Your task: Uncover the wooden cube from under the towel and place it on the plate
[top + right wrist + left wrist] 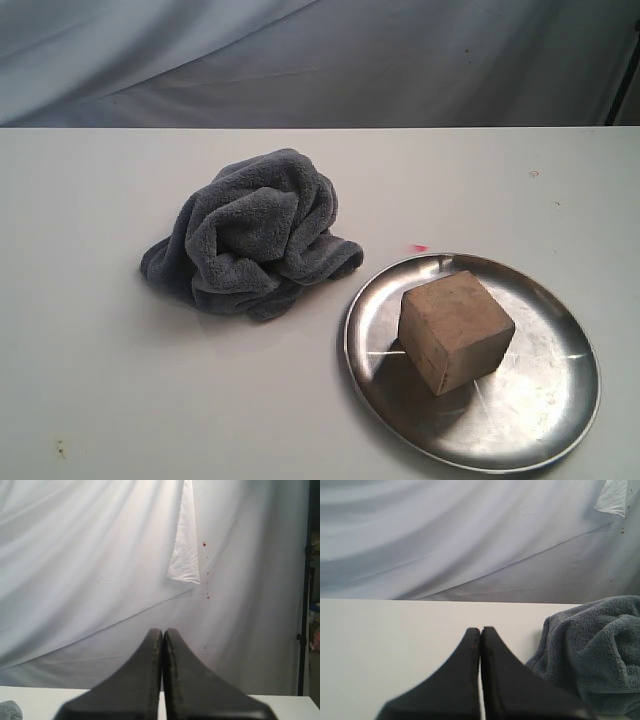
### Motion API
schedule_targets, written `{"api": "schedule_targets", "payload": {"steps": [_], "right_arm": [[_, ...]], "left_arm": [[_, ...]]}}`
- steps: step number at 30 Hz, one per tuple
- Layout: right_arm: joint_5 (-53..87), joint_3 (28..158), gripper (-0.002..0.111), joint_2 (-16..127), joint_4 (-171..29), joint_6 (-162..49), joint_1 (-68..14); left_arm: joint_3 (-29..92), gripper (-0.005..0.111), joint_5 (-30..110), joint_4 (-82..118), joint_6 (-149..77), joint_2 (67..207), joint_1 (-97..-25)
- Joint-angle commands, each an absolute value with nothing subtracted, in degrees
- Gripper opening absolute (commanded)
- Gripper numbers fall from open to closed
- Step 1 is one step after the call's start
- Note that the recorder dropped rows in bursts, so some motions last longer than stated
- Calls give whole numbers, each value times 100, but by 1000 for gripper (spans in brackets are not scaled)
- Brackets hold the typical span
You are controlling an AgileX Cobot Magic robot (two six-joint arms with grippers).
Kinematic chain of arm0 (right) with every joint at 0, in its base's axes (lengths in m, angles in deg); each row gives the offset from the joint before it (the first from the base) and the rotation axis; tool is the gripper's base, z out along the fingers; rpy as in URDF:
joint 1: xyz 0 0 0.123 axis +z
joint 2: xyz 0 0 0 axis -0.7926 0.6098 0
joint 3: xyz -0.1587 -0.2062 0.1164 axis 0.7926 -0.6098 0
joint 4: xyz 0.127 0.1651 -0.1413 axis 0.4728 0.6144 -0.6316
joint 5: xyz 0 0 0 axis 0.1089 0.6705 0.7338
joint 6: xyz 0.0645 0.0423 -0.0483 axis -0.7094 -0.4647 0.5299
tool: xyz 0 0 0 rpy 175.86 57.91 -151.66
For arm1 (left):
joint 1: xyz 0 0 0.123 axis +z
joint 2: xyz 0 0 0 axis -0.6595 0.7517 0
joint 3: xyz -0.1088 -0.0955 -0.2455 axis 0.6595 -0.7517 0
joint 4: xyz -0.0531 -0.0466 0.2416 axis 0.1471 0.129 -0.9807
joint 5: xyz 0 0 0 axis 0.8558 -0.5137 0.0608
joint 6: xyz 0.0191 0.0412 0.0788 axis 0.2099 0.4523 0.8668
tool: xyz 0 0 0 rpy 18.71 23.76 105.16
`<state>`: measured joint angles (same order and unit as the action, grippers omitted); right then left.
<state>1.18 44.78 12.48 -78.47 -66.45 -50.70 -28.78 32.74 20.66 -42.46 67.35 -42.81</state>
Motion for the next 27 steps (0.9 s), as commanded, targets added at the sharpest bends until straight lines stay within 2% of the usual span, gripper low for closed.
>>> {"api": "schedule_targets", "payload": {"steps": [1, 27], "right_arm": [[108, 4438, 0, 851, -7806, -6614, -5123], [2311, 4438, 0, -1632, -7741, -6614, -5100]], "left_arm": [[-2903, 1, 3283, 2062, -4259, 6726, -4286], [-2903, 1, 3283, 2062, -4259, 6726, -4286]]}}
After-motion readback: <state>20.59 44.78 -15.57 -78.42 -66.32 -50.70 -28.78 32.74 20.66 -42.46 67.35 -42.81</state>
